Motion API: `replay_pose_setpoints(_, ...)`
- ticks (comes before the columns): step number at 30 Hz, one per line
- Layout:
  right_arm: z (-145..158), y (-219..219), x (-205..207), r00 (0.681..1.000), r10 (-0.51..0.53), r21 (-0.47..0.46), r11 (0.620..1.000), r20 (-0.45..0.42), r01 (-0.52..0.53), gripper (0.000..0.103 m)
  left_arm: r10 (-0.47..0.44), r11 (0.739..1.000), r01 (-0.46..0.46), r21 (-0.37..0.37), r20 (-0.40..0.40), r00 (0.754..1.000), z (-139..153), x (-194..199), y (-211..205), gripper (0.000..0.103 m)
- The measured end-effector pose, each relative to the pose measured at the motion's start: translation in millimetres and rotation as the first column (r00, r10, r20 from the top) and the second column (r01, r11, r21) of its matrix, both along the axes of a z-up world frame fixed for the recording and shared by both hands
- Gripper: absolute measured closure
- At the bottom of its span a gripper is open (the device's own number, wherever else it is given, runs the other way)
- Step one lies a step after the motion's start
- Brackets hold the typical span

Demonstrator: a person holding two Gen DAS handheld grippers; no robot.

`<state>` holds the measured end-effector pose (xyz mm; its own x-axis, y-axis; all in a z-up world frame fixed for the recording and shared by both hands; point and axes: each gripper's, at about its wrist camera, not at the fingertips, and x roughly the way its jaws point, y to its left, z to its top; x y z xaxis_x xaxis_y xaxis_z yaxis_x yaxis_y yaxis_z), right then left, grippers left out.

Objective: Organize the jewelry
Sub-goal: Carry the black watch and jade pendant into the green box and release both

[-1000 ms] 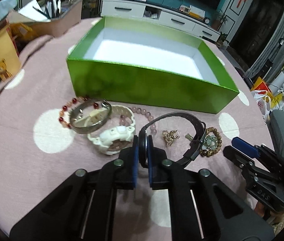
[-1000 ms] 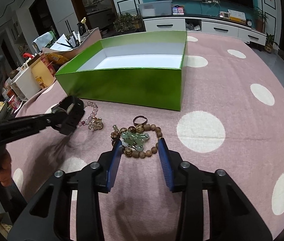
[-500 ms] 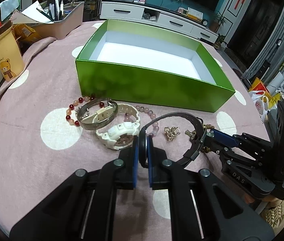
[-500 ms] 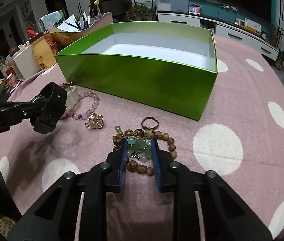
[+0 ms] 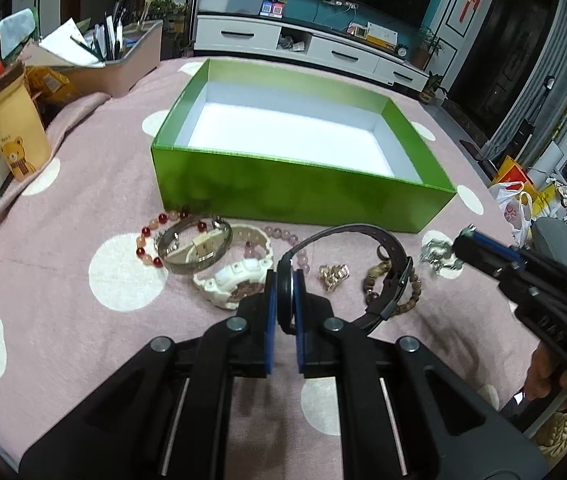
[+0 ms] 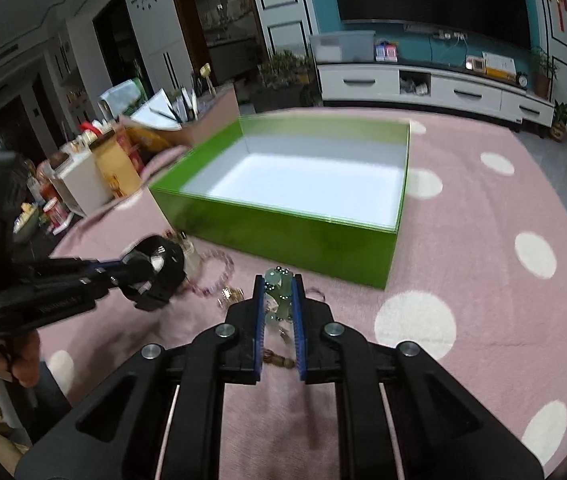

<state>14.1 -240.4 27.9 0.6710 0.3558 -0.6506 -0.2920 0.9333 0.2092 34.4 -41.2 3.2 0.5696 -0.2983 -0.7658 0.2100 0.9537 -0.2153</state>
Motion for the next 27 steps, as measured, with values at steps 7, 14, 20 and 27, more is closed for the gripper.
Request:
replay_pose_setpoints(7,35.1,-9.8,3.4,0.996,-0.013,0.008,1.000,0.091,0.012,0.091,-0.010,1.000,0.010,-0.004,0.043,0.999,24.1,9.7,-1.8,0.096)
replay_pose_setpoints(14,48.1,-12.6,22.7,0.991,-0.035,-0.010,0.999,0.131,0.036,0.091,0.005,1.000,-0.007,0.019,0.078,0.997,44.8,40.2,-7.3,0.096)
replay_pose_setpoints(20,51.4,-18.6,45.3,0.988,-0.068,-0.001,0.998,0.136,0.069,0.091,0.018,0.998,-0.024,0.059,0.107,0.994,57.1,71.3,-14.3,0.096)
replay_pose_setpoints(27,47.7,-17.8,74.2,0.990,-0.083,-0.003,0.996,0.118,0.084,0.091,0.022,0.993,-0.032,0.113,0.091,0.996,52.3,109.8,-25.1,0.096)
